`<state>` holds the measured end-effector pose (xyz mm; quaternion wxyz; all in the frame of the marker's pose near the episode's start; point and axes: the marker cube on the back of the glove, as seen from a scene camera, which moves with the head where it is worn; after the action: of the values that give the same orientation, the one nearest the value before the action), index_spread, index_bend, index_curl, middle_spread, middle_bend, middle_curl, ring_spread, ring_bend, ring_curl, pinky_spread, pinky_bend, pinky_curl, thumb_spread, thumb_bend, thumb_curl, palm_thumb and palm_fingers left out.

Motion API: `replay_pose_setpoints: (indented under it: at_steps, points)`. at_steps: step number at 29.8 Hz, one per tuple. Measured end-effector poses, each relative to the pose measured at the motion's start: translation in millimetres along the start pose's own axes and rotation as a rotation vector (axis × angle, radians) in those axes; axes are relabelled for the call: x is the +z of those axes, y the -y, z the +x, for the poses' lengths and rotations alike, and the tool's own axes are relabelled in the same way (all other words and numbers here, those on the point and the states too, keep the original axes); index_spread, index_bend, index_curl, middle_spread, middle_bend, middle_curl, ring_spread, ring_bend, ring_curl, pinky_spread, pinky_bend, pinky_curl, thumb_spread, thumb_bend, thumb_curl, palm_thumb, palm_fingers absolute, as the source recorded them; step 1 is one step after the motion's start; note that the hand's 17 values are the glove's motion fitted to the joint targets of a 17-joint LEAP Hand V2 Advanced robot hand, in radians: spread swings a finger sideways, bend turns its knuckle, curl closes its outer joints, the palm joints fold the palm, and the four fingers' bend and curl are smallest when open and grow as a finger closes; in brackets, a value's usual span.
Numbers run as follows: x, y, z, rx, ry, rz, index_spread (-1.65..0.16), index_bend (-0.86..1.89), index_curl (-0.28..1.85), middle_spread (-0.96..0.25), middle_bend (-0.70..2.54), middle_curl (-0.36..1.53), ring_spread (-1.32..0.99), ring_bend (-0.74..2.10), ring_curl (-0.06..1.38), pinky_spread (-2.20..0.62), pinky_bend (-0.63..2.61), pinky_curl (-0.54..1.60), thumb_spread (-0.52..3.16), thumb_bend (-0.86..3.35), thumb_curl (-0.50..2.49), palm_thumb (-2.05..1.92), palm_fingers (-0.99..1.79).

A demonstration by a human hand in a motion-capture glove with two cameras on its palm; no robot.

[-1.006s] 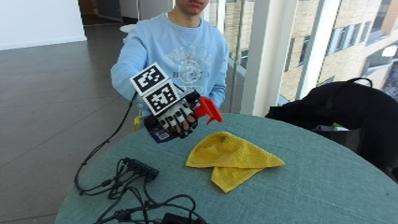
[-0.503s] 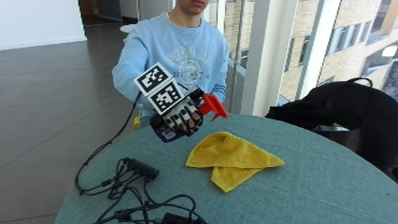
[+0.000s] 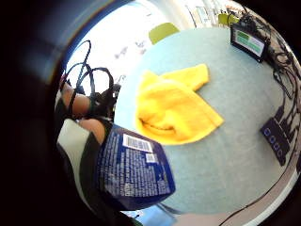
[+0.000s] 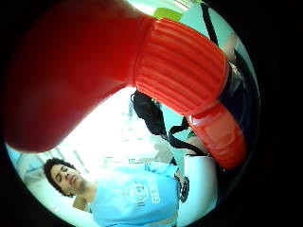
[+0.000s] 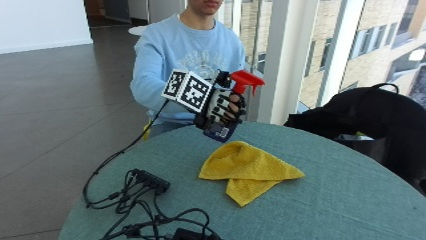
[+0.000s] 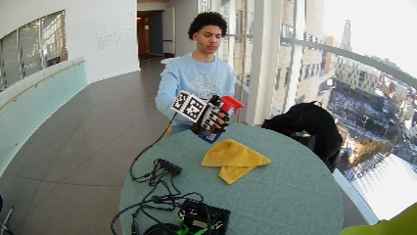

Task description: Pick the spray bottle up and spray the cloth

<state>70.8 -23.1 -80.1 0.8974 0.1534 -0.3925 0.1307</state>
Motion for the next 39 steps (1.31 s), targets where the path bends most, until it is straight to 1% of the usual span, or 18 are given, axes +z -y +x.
replay_pose_setpoints:
  at_steps: [4, 10, 14, 23, 30, 39]
  points:
    - [31, 9, -24, -0.092, 0.098, 0.023, -0.26, 0.14, 0.38, -0.12, 0.32, 0.48, -0.10, 0.55, 0.40, -0.06, 0.40, 0.38, 0.56, -0.03, 0.68, 0.99, 1.17]
    - [77, 17, -50, -0.206, 0.178, 0.044, -0.26, 0.13, 0.38, -0.13, 0.31, 0.48, -0.10, 0.56, 0.40, -0.06, 0.40, 0.38, 0.57, -0.03, 0.68, 0.99, 1.17]
    - [109, 21, -63, -0.259, 0.230, 0.041, -0.26, 0.13, 0.38, -0.13, 0.30, 0.48, -0.11, 0.54, 0.40, -0.06, 0.42, 0.38, 0.56, -0.03, 0.68, 0.99, 1.15]
    - [170, 31, -88, -0.314, 0.283, 0.022, -0.27, 0.13, 0.38, -0.13, 0.28, 0.48, -0.11, 0.52, 0.40, -0.06, 0.42, 0.38, 0.55, -0.03, 0.69, 1.00, 1.13]
    - [213, 33, -96, -0.314, 0.305, -0.005, -0.27, 0.12, 0.37, -0.13, 0.26, 0.47, -0.10, 0.51, 0.40, -0.05, 0.42, 0.38, 0.55, -0.03, 0.69, 1.00, 1.11]
    - [245, 30, -96, -0.303, 0.303, -0.043, -0.27, 0.11, 0.36, -0.12, 0.25, 0.48, -0.10, 0.50, 0.40, -0.04, 0.41, 0.38, 0.58, -0.03, 0.70, 1.00, 1.10]
